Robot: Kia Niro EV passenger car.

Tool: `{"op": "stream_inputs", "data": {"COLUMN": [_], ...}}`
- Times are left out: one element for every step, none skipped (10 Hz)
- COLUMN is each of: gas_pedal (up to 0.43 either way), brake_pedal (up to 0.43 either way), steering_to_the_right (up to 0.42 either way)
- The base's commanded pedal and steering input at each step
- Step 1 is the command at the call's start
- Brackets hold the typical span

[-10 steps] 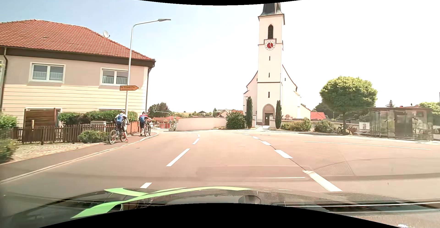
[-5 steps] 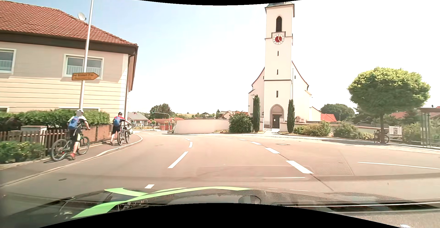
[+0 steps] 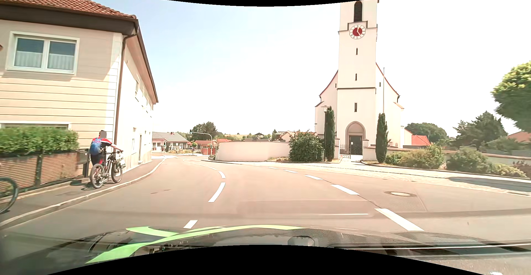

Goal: Follow the waypoints while adhering to traffic rules and regulations

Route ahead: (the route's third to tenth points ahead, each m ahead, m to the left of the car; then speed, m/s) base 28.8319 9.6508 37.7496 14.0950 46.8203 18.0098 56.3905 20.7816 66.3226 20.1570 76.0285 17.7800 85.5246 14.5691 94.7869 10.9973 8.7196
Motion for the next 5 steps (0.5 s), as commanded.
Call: {"op": "stream_inputs", "data": {"gas_pedal": [0.02,0.008,0.008,0.008,0.008], "brake_pedal": [0.0,0.0,0.0,0.0,0.0], "steering_to_the_right": [-0.073,-0.081,-0.088,-0.09,-0.09]}}
